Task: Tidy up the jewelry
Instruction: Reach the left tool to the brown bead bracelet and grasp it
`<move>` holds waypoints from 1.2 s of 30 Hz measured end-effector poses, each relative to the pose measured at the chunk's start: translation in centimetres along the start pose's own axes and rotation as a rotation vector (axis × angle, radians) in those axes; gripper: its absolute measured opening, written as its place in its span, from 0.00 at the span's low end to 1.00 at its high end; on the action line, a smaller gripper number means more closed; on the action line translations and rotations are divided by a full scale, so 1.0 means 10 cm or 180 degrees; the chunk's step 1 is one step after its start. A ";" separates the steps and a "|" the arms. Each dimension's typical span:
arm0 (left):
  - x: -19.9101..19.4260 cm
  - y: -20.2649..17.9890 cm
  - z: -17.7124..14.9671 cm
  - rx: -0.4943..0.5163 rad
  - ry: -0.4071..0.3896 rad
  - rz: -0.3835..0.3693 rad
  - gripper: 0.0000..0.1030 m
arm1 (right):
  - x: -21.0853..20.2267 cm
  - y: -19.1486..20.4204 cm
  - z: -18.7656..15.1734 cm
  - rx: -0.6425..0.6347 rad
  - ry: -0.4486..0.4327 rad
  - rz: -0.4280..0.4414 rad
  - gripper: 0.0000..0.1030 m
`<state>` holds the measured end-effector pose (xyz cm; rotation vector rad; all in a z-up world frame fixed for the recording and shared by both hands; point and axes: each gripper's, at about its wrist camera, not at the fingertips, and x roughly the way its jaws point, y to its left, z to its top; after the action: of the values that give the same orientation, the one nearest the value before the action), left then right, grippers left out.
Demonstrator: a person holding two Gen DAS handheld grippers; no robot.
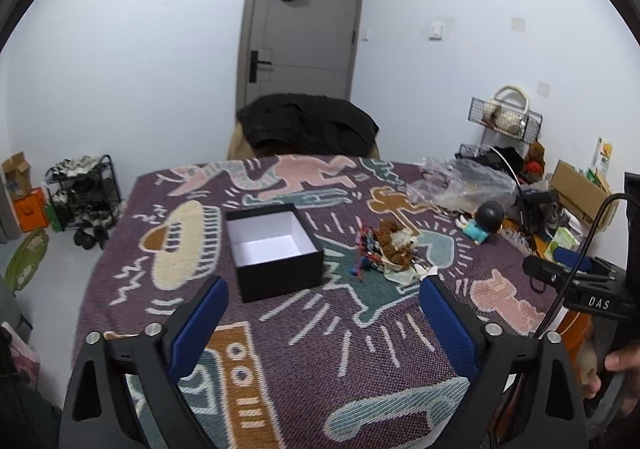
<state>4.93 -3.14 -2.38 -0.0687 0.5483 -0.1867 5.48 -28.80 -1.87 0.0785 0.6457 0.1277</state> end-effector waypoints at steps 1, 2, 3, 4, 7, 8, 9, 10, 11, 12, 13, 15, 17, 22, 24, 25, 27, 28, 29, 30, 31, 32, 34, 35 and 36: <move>0.07 -0.02 0.01 0.0012 0.0029 -0.0026 0.90 | 0.03 -0.04 0.00 0.0027 0.0001 0.0014 0.97; 0.13 -0.04 0.01 0.0021 0.0058 -0.0054 0.87 | 0.06 -0.08 0.00 0.0056 0.0011 0.0029 0.97; 0.18 -0.07 0.01 0.0027 0.0082 -0.0083 0.86 | 0.09 -0.12 0.01 0.0096 0.0025 0.0043 0.97; 0.24 -0.09 0.02 0.0035 0.0115 -0.0122 0.83 | 0.13 -0.16 0.01 0.0129 0.0038 0.0043 0.97; 0.41 -0.16 0.03 0.0061 0.0209 -0.0224 0.73 | 0.25 -0.24 0.01 0.0162 0.0114 -0.0015 0.97; 0.47 -0.19 0.04 0.0073 0.0237 -0.0251 0.69 | 0.29 -0.26 0.00 0.0178 0.0147 -0.0006 0.97; 0.53 -0.22 0.05 0.0089 0.0269 -0.0286 0.68 | 0.34 -0.30 0.00 0.0207 0.0193 0.0018 0.97; 0.59 -0.25 0.06 0.0104 0.0297 -0.0313 0.65 | 0.37 -0.33 -0.01 0.0238 0.0226 0.0035 0.97; 0.64 -0.28 0.08 0.0116 0.0325 -0.0337 0.62 | 0.42 -0.38 -0.01 0.0277 0.0262 0.0050 0.97; 0.69 -0.30 0.09 0.0124 0.0349 -0.0367 0.61 | 0.46 -0.41 -0.02 0.0311 0.0297 0.0063 0.97; 0.74 -0.32 0.11 0.0134 0.0372 -0.0398 0.58 | 0.50 -0.44 -0.03 0.0339 0.0330 0.0079 0.97; 0.83 -0.35 0.14 0.0144 0.0409 -0.0446 0.54 | 0.57 -0.49 -0.04 0.0376 0.0367 0.0103 0.97; 0.94 -0.39 0.18 0.0144 0.0455 -0.0504 0.48 | 0.62 -0.53 -0.04 0.0417 0.0384 0.0117 0.97; 1.23 -0.49 0.25 0.0139 0.0620 -0.0638 0.37 | 0.76 -0.62 -0.02 0.0518 0.0426 0.0195 0.86; 1.32 -0.53 0.28 0.0151 0.0658 -0.0670 0.37 | 0.81 -0.65 -0.02 0.0569 0.0452 0.0231 0.79; 1.38 -0.56 0.30 0.0165 0.0684 -0.0682 0.37 | 0.83 -0.66 -0.02 0.0586 0.0465 0.0252 0.77; 1.49 -0.59 0.32 0.0179 0.0739 -0.0700 0.37 | 0.89 -0.68 -0.03 0.0596 0.0503 0.0297 0.71; 1.55 -0.60 0.33 0.0177 0.0772 -0.0708 0.37 | 0.91 -0.69 -0.03 0.0608 0.0521 0.0320 0.70; 1.60 -0.62 0.34 0.0174 0.0802 -0.0718 0.37 | 0.94 -0.71 -0.03 0.0627 0.0535 0.0350 0.67; 1.65 -0.63 0.34 0.0176 0.0830 -0.0721 0.37 | 0.97 -0.72 -0.04 0.0648 0.0549 0.0381 0.65; 1.71 -0.64 0.35 0.0186 0.0863 -0.0710 0.37 | 0.99 -0.73 -0.05 0.0665 0.0565 0.0409 0.64; 1.76 -0.66 0.35 0.0198 0.0892 -0.0698 0.37 | 1.01 -0.74 -0.05 0.0677 0.0576 0.0427 0.63; 1.87 -0.68 0.36 0.0198 0.0961 -0.0652 0.37 | 1.04 -0.76 -0.05 0.0696 0.0588 0.0459 0.63; 1.92 -0.68 0.37 0.0188 0.0995 -0.0634 0.37 | 1.06 -0.77 -0.06 0.0707 0.0594 0.0468 0.63; 1.96 -0.67 0.36 0.0178 0.1021 -0.0625 0.37 | 1.07 -0.78 -0.06 0.0722 0.0599 0.0475 0.63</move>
<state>22.17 -13.49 -8.53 -0.0380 0.8563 -0.4086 14.34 -34.95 -9.57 0.3369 0.8409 0.2072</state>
